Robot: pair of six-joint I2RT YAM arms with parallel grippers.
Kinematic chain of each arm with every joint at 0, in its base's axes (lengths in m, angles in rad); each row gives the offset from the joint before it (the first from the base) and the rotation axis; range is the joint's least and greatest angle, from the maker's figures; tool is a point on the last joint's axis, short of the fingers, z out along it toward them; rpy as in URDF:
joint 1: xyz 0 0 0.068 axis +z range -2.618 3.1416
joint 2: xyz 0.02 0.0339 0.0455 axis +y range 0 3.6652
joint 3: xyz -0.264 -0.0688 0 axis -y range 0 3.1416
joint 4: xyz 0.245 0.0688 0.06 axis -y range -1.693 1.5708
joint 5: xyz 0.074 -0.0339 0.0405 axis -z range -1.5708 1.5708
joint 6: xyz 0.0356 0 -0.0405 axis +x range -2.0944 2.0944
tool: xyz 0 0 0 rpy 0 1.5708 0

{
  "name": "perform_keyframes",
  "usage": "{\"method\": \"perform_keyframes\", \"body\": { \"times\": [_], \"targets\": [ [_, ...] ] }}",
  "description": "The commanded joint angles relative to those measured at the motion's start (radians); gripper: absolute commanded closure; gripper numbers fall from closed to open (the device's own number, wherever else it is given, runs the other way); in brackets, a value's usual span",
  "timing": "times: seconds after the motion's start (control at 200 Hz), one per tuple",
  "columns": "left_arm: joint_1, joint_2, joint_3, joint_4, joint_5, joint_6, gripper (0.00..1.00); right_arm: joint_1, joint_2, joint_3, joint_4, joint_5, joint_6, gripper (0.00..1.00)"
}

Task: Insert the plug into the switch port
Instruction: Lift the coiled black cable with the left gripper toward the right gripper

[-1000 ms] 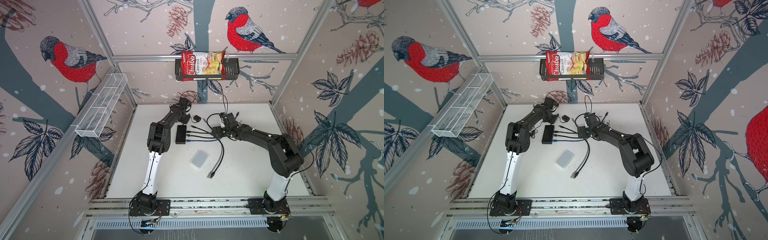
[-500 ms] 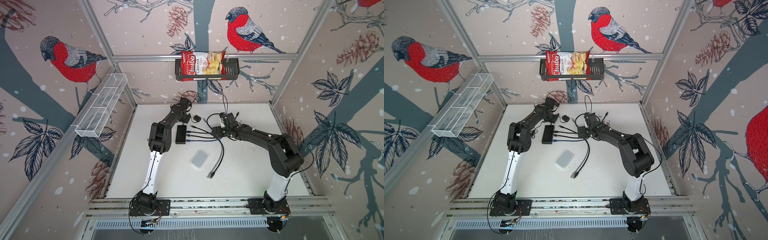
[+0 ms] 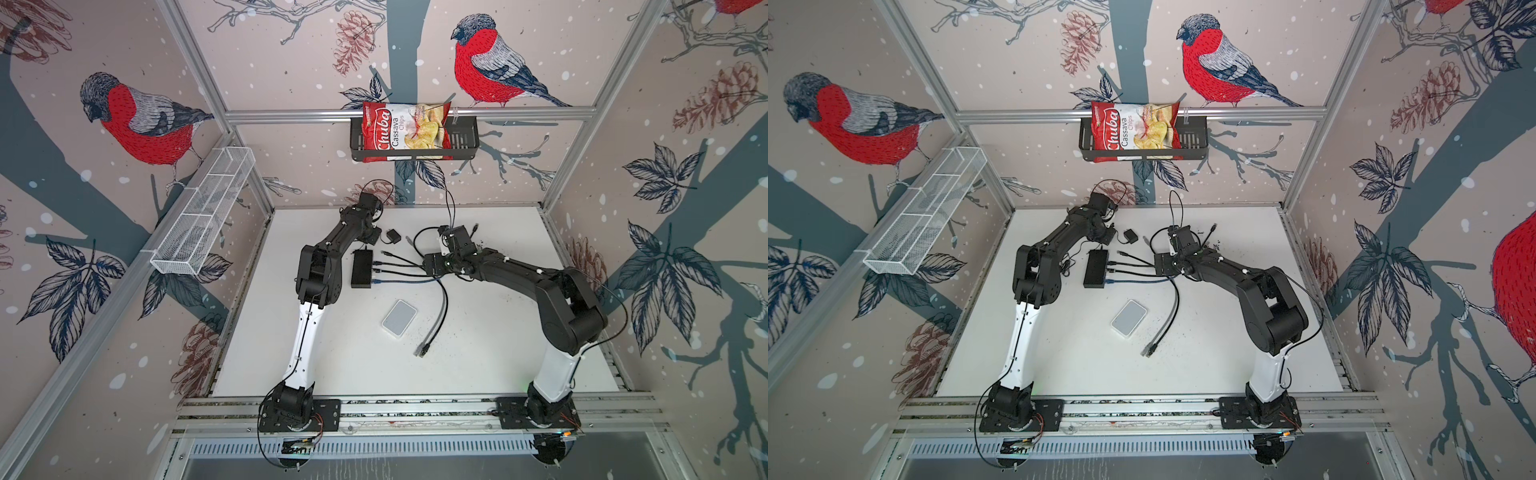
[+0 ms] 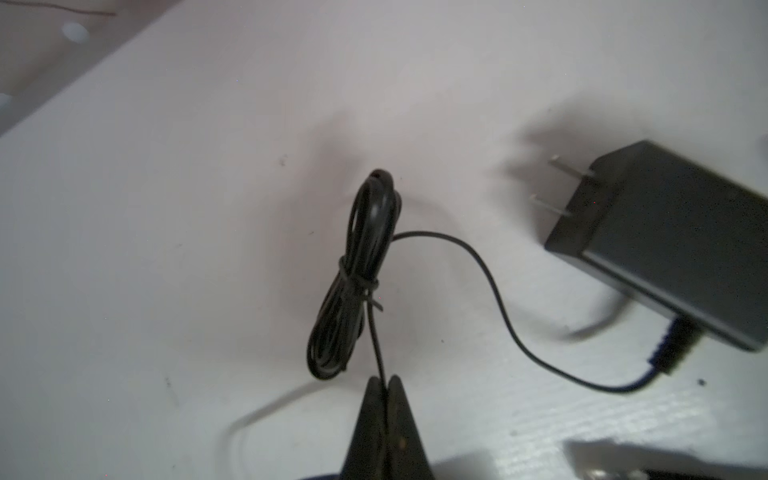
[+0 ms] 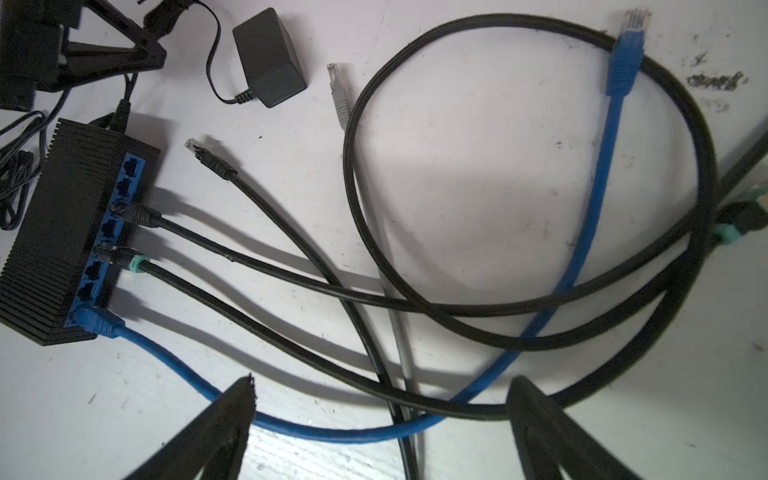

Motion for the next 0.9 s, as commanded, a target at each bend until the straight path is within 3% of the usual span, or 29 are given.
{"method": "perform_keyframes", "body": {
  "times": [0.0,0.6,0.896],
  "targets": [
    [-0.003,-0.046,-0.001,0.036,0.015,-0.004,1.00,0.001,-0.004,-0.009,0.040,-0.014,0.015,0.05],
    [-0.074,-0.167,-0.265,0.438,0.090,0.014,1.00,0.001,-0.049,-0.067,0.088,0.012,0.039,0.04],
    [-0.076,-0.199,-0.395,0.651,0.183,-0.001,1.00,0.000,-0.062,-0.093,0.105,0.015,0.058,0.04]
  ]
}}
